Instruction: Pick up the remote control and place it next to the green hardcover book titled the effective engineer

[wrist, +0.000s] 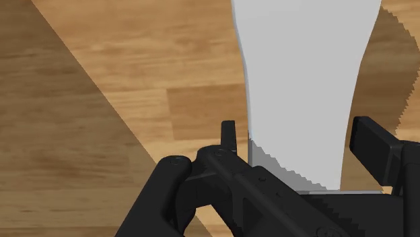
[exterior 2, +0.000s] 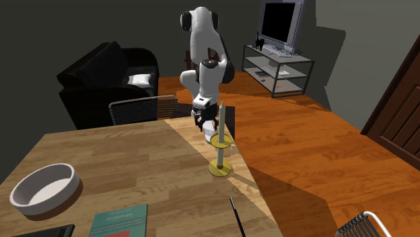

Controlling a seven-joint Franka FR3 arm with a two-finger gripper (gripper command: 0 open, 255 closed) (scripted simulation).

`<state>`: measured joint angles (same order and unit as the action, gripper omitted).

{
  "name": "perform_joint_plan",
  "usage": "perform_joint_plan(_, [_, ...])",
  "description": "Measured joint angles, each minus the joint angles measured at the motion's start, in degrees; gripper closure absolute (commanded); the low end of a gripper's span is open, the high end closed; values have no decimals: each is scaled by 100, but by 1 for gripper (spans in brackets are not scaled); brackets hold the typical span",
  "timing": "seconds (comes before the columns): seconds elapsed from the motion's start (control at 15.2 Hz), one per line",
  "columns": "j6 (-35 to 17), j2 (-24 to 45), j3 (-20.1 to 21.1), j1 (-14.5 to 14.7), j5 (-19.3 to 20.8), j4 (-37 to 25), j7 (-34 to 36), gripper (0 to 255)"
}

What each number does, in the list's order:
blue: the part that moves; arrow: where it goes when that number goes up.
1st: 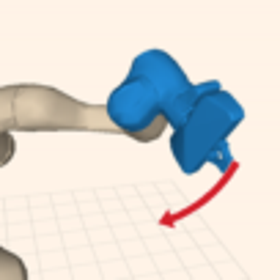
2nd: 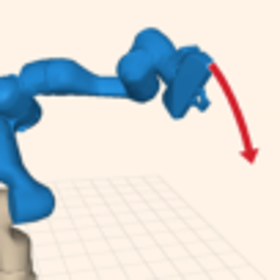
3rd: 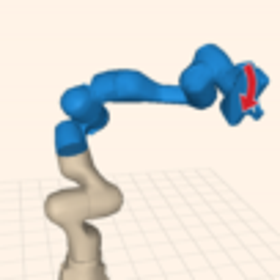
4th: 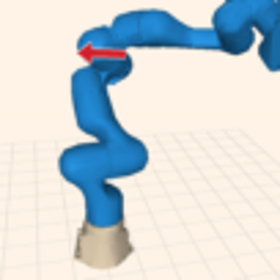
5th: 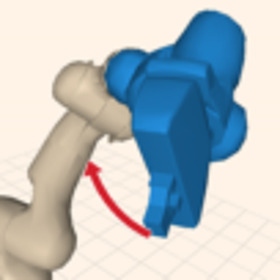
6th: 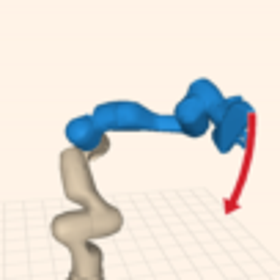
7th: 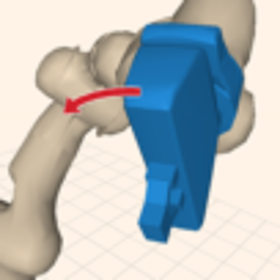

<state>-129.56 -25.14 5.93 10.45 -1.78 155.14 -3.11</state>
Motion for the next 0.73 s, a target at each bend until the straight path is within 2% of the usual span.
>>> perform_joint_plan(0.73, [932, -371, -57, -8, 13, -561, -46, 255])
